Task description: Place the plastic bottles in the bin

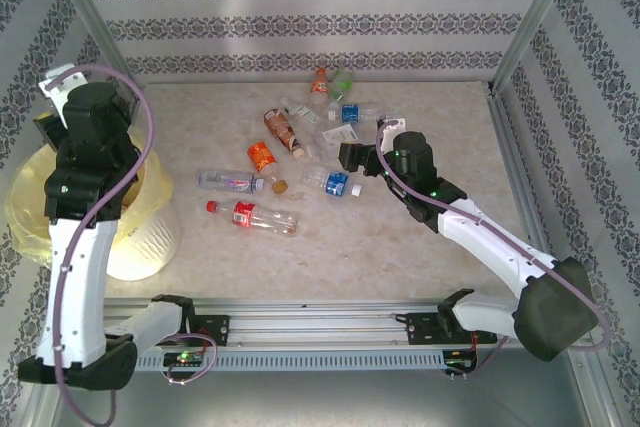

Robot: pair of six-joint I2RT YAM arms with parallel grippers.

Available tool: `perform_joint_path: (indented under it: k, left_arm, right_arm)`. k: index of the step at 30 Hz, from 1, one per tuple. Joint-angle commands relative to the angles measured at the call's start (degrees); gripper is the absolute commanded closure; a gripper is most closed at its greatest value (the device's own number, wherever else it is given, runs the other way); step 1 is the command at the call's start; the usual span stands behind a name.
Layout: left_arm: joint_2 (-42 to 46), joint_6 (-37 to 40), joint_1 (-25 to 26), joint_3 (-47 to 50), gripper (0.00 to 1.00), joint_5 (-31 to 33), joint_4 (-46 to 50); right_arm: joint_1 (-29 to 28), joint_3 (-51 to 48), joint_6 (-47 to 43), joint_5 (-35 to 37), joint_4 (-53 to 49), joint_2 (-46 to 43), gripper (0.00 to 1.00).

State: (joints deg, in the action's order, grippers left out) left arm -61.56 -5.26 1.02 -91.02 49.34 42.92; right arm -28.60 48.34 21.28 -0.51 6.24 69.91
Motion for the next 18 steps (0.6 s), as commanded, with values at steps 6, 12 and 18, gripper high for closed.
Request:
perform_joint_path:
  k: [6,12,18]
  left_arm:
    - [1.8,-9.2,-16.8,11.7,0.52,-10.9,-1.8]
    - [3.2,-12.9,-21.7,22.9,0.51,-15.3,-12.2]
    - [1.8,-18.0,-22.2,25.9,0.42,-17.2,-11.4]
  right_arm:
    - [0.6,-1.0,1.4,-0.1,1.0,-1.9,0.02]
    - [0.7,-1.9,1.1,0.5,0.7,-2.9,0.02]
    - [0.7,-2.8,1.7,1.1,0.5,-3.6,0.02]
